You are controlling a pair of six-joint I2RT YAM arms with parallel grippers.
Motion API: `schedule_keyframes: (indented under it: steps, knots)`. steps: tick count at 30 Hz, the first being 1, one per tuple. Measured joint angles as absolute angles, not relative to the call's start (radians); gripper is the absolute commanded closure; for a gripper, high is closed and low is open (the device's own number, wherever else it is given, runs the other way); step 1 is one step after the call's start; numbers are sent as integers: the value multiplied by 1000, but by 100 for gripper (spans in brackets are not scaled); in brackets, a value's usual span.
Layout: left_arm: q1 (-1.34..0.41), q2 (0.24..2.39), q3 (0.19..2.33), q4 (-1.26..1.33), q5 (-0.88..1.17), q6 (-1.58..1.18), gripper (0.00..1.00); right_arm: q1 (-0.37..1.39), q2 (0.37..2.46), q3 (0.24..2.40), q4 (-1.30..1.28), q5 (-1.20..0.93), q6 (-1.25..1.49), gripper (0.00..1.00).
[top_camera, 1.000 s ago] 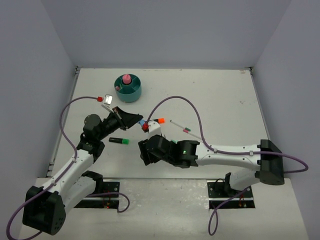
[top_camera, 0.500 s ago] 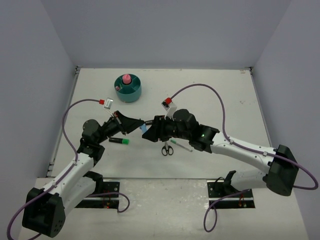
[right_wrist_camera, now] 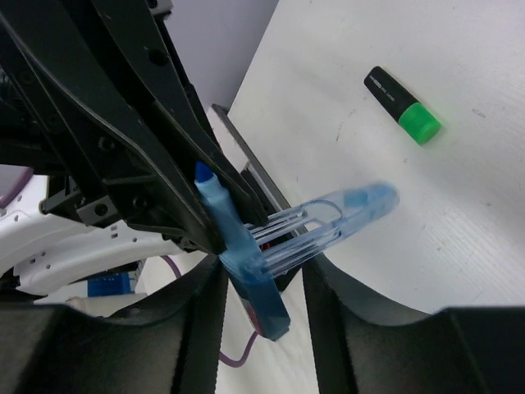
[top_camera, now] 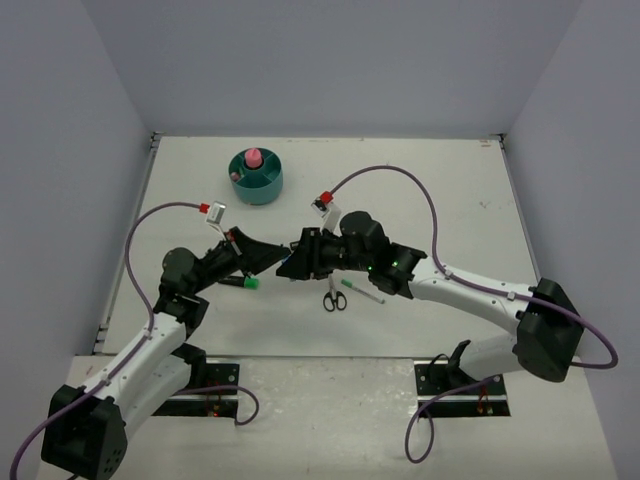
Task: Sort the stationery into containers
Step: Close the pen cap on the pen.
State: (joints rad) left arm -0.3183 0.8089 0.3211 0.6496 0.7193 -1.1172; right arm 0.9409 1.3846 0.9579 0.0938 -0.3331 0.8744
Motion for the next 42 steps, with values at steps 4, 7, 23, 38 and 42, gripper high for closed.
schedule_keyframes:
  steps: [4, 7, 23, 38, 42]
  knots:
    - [-327, 798, 292, 654, 695, -1126, 100, 934, 1408, 976, 99, -372, 866, 98]
    - [-325, 796, 272, 652, 667, -1143, 100, 930, 1421, 976, 101, -395, 851, 100]
    - [-343, 691, 486, 286, 554, -889, 0, 921, 1407, 906, 159, -468, 777, 100]
    - [-343, 721, 406, 502, 651, -907, 10, 924, 1233, 859, 150, -655, 641, 100]
    - [-345, 788, 347, 712, 756, -1038, 26, 924, 1225, 859, 151, -698, 624, 100]
